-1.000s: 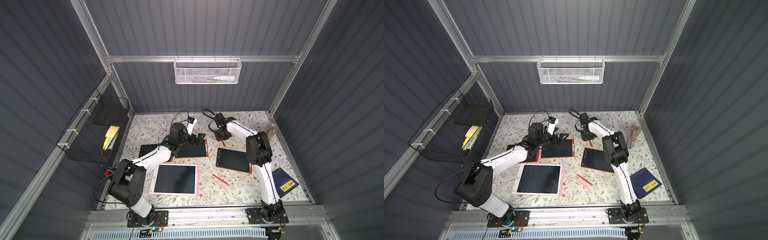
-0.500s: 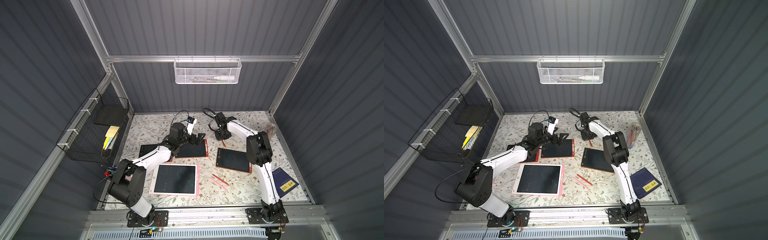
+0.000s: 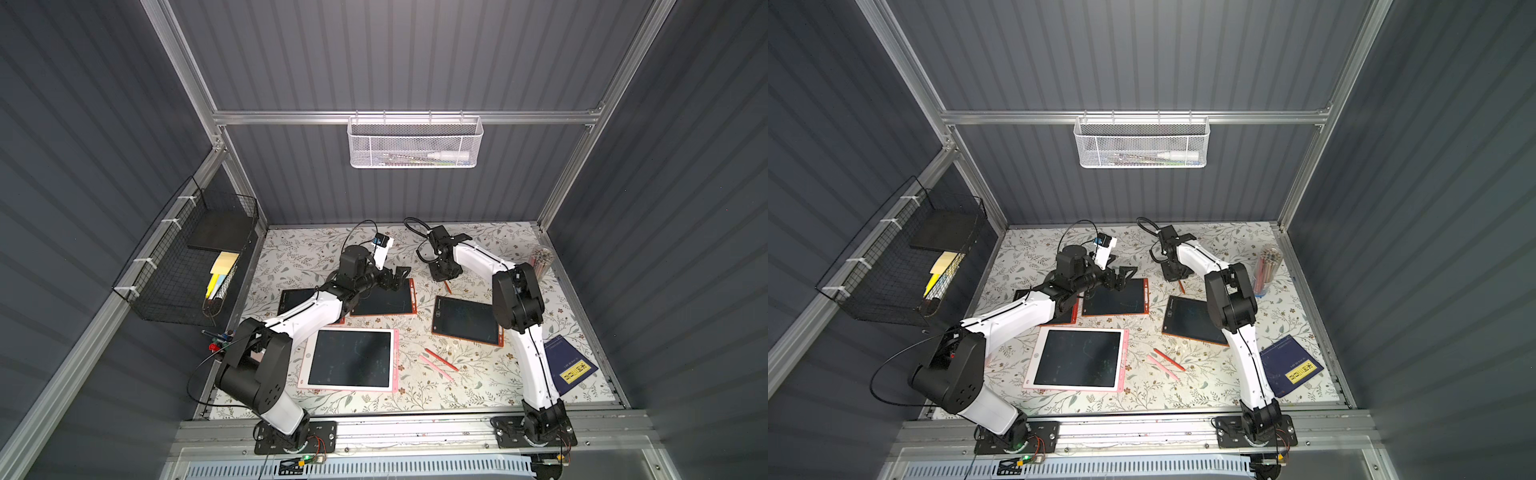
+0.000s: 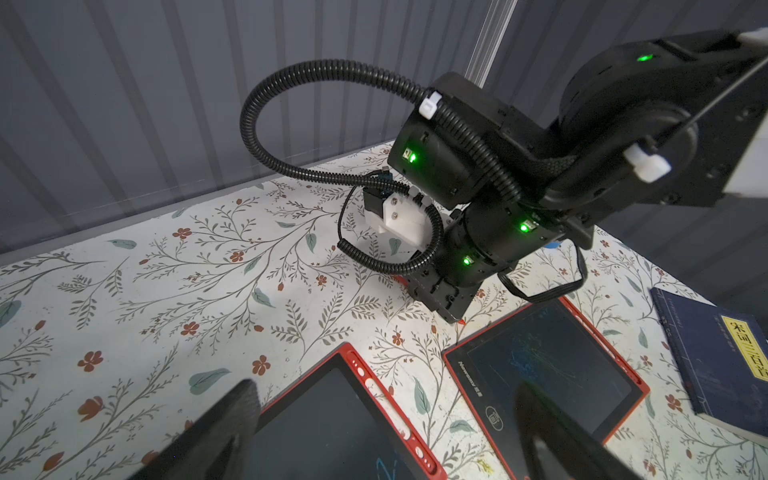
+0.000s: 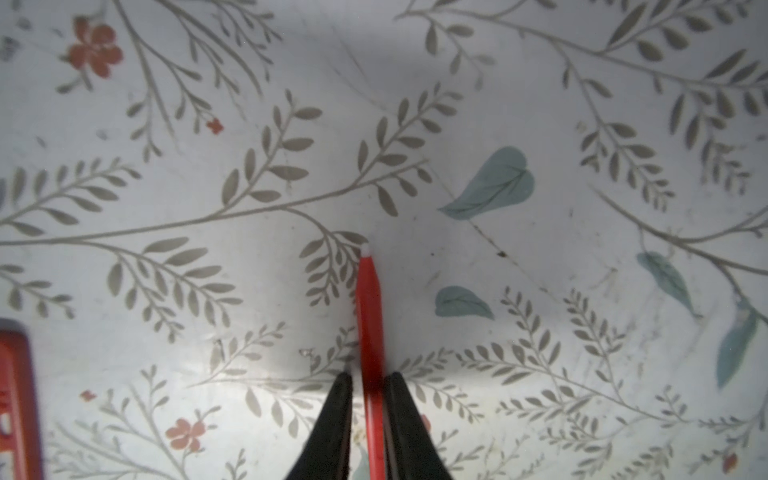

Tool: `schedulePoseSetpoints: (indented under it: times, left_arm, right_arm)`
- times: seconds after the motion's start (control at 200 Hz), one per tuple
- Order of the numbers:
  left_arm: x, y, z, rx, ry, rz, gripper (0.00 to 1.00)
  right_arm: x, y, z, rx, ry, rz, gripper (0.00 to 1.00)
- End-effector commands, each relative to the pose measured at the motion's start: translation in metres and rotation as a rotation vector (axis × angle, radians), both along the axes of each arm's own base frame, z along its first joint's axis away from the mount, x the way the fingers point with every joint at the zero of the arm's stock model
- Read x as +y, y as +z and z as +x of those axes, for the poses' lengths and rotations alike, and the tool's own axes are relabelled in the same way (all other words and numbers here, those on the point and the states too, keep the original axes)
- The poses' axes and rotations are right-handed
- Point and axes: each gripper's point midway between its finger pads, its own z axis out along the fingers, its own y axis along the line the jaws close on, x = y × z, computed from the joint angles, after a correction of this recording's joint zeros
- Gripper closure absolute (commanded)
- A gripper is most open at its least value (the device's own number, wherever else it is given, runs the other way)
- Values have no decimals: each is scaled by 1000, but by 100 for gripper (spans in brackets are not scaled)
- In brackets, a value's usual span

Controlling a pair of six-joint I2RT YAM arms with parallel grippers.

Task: Place the stylus back onto the writing tablet
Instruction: Pick up the stylus from the center of the board.

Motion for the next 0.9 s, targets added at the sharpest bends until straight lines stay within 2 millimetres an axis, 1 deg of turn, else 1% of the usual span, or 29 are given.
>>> schedulePoseSetpoints:
  times: [0.0, 0.16, 0.35, 0.49, 0.66, 0.75, 0.895]
  left_arm:
    - [-4, -9, -3, 23, -18, -6, 3]
    - [-4, -10, -3, 24, -17, -5, 4]
    - [-4, -10, -3, 25, -19, -6, 3]
    - [-4, -11, -3, 26, -22, -6, 3]
    - [-5, -11, -4, 26, -27, -8, 3]
    - [-5, -10, -4, 26, -29, -9, 4]
    - [-5, -10, -4, 26, -29, -9, 4]
  right_arm:
    - [-18, -23, -16, 87, 11, -85, 80]
    - [-16, -26, -16, 105, 8, -47, 80]
    - [-5, -34, -24, 172, 17, 66, 80]
    - [-12, -40, -26, 211, -35, 76, 82]
    - [-12, -44, -27, 228, -39, 70, 84]
    - [-10, -42, -26, 225, -46, 78, 86]
    - [-6, -29, -20, 188, -47, 103, 88]
